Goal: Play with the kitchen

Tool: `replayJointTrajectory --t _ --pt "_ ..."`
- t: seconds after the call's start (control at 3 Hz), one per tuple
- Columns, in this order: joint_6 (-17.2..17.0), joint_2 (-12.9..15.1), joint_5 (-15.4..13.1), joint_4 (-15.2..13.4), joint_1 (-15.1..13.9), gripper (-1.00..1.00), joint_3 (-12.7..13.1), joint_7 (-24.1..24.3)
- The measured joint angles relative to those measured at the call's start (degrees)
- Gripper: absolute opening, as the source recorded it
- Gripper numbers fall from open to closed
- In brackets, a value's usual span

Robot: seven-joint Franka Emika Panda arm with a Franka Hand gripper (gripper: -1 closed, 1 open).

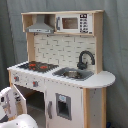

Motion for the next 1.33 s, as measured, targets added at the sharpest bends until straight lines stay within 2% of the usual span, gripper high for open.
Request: replayJointTrajectory --t 0.67,1.33 --pt "-7.7 0.1 7.1 0.8 3.1 -1.00 1.5 -4.5" --pt "-17.2 1.1 12.6 0.7 7.0 -1.00 4.0 -7.0"
